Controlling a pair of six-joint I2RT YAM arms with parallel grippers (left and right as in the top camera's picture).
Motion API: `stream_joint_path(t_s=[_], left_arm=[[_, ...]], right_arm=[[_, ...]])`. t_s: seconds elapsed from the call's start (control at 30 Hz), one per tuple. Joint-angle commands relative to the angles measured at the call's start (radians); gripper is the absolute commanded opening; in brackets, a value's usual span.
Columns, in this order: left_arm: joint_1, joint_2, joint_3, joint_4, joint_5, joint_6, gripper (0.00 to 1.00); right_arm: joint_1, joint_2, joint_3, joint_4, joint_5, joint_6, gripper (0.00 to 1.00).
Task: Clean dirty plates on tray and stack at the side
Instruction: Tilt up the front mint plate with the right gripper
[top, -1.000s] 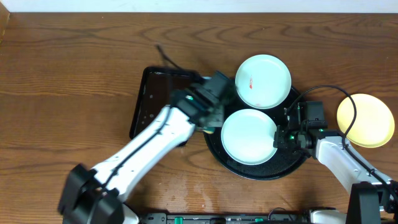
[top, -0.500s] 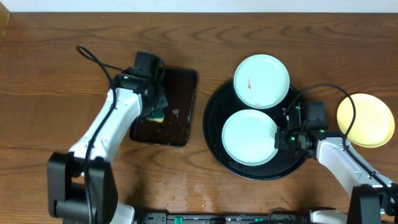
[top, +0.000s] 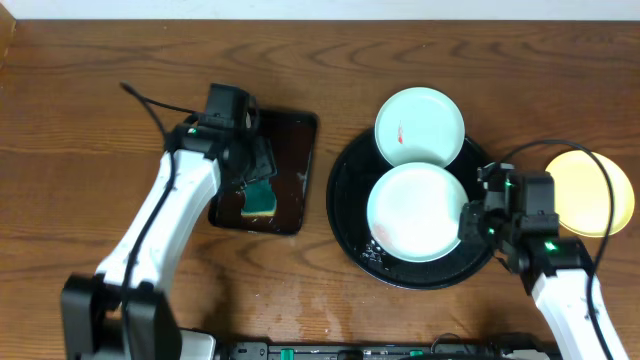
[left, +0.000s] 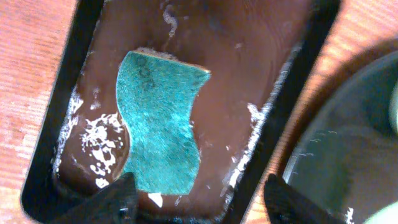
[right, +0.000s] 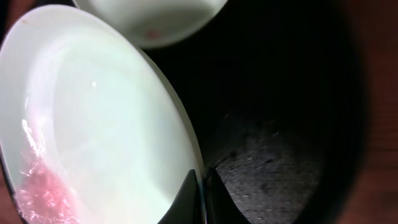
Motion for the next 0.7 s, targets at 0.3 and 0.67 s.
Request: stream_joint_path(t_s=[0.3,0.67], left_arm=[[0.000,-0.115,0.001,-0.013,0.028,0.014,0.82],[0.000,-0.115,0.001,-0.013,0.028,0.014,0.83]], right_arm=[[0.302,-0.137,0.138,-0.026,0.501,-0.090,0.01],[0.717,-0.115,0.141,-0.001,1.013,-0.252,0.01]])
